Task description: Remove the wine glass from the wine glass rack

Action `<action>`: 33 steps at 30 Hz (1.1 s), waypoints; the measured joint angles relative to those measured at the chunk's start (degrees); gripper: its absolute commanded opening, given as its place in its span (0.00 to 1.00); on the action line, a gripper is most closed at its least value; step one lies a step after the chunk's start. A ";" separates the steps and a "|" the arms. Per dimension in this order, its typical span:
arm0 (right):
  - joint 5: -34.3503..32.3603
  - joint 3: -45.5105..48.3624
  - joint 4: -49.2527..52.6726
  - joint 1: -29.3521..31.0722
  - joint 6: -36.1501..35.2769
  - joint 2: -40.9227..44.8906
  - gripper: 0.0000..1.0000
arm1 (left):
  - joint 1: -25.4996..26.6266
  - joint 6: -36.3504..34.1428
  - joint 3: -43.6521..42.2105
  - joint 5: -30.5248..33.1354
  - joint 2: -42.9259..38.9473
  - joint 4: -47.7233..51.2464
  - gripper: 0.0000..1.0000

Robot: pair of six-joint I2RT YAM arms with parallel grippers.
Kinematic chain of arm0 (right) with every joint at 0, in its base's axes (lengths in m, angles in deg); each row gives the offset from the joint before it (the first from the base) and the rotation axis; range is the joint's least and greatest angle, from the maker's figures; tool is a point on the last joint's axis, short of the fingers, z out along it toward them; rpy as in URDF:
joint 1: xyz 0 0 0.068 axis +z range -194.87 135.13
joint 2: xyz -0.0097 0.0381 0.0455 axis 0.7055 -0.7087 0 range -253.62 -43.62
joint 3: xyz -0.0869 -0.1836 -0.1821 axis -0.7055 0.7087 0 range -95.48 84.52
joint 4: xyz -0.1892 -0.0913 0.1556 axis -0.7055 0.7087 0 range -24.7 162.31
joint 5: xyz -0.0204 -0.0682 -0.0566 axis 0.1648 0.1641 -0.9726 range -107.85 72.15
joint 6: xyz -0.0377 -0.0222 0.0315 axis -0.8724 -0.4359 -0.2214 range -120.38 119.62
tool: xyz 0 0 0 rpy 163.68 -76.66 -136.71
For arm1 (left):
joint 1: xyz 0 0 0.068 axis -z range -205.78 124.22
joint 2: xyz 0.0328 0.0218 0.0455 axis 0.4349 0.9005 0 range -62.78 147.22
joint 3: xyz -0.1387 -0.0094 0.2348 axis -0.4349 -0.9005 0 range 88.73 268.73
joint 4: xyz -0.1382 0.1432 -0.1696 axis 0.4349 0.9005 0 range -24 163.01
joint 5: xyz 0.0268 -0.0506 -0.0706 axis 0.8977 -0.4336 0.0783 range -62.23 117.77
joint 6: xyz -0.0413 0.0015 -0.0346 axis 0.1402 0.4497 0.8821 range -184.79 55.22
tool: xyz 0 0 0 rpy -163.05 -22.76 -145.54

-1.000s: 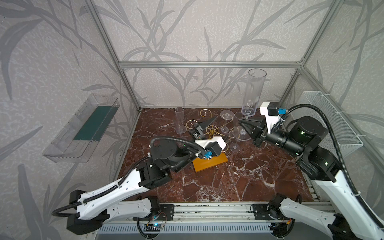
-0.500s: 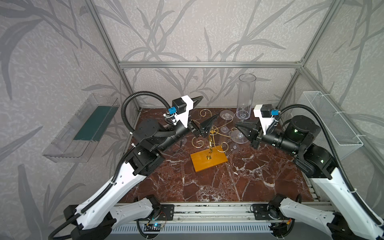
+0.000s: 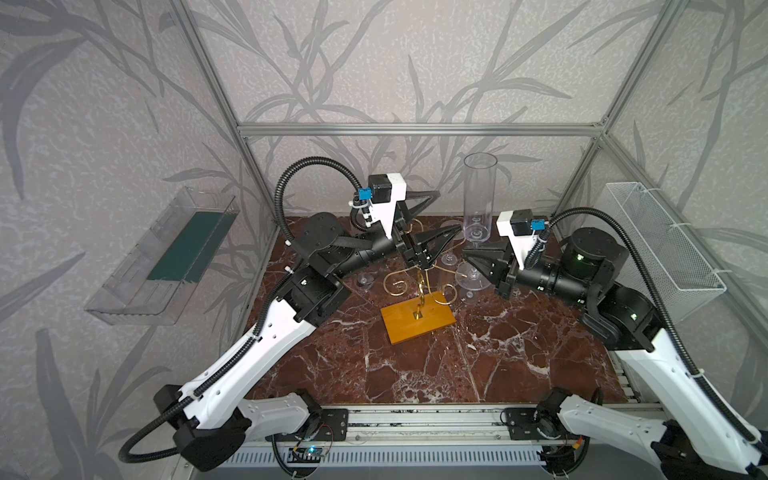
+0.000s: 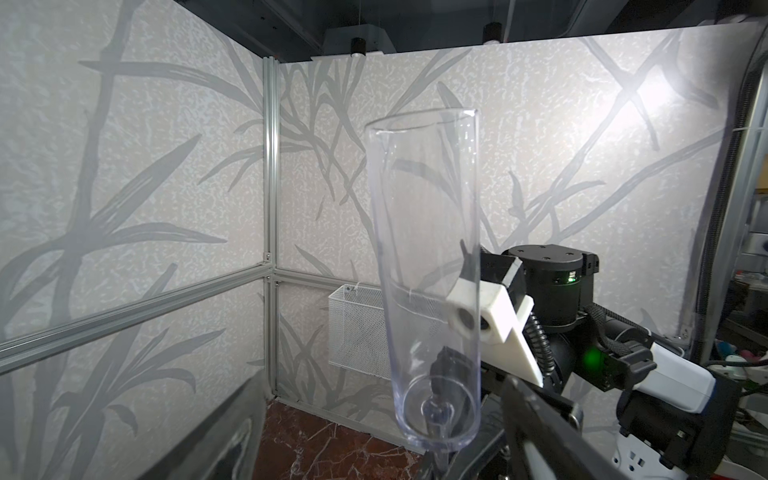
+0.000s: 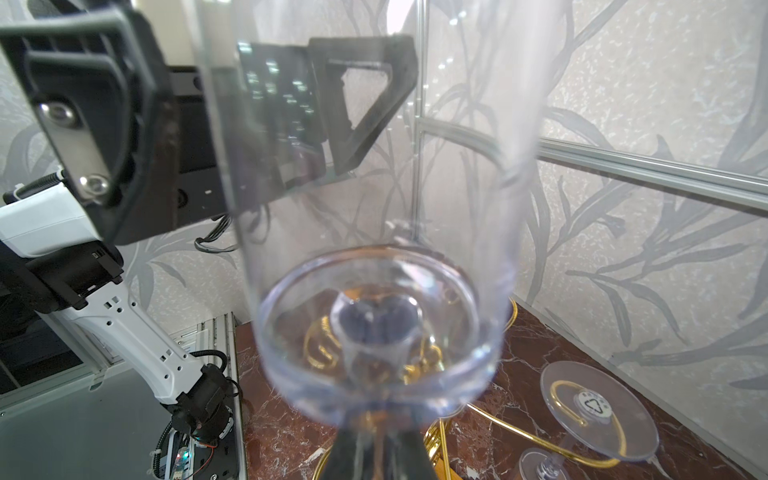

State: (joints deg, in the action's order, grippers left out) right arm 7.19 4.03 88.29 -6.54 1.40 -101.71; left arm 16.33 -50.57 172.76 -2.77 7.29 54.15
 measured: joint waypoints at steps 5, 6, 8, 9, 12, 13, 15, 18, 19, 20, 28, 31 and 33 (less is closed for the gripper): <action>0.57 -0.02 0.15 0.76 -0.17 -1.14 0.00 | 0.00 2.51 2.67 -2.14 2.51 -1.73 0.89; 0.55 -0.02 0.31 0.92 -0.24 -1.29 0.00 | 0.00 3.08 3.34 -2.51 3.10 -1.95 0.89; 0.55 -0.02 0.70 1.16 -0.39 -1.49 0.00 | 0.00 4.09 4.46 -3.19 4.09 -2.34 0.89; 0.55 -0.02 0.92 1.31 -0.42 -1.55 0.00 | 0.00 4.63 4.96 -3.56 4.48 -2.40 0.88; 0.52 -0.04 1.31 1.66 -0.44 -1.55 0.00 | 0.00 5.86 6.19 -4.20 5.44 -2.51 0.87; 0.55 -0.04 1.36 1.79 -0.46 -1.55 0.00 | 0.00 6.12 6.38 -4.39 5.60 -2.51 0.86; 0.52 -0.07 1.46 2.05 -0.61 -1.57 0.00 | 0.00 6.58 6.49 -4.79 5.70 -2.43 0.85; 0.50 -0.13 1.81 2.36 -0.94 -1.60 0.00 | 0.00 7.08 6.71 -5.46 5.79 -2.36 0.83; 0.48 -0.13 1.81 2.49 -1.03 -1.62 0.00 | 0.00 7.28 6.71 -5.62 5.79 -2.38 0.83; 0.44 -0.13 1.81 2.62 -1.11 -1.64 0.00 | 0.00 7.48 6.71 -5.79 5.79 -2.36 0.82; -0.15 -0.33 2.21 3.41 -1.49 -2.16 0.00 | 0.00 8.48 6.71 -6.67 5.79 -2.34 0.74; -0.66 -0.46 2.45 3.76 -1.84 -2.40 0.00 | 0.00 8.61 6.93 -6.86 5.88 -2.27 0.73; -1.05 -0.63 2.89 4.07 -2.10 -2.54 0.00 | 0.00 8.83 7.34 -7.08 6.03 -2.25 0.72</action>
State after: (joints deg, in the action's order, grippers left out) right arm 6.14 3.40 91.17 -2.48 -0.70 -104.24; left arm 16.33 -41.74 180.11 -9.85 13.32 51.90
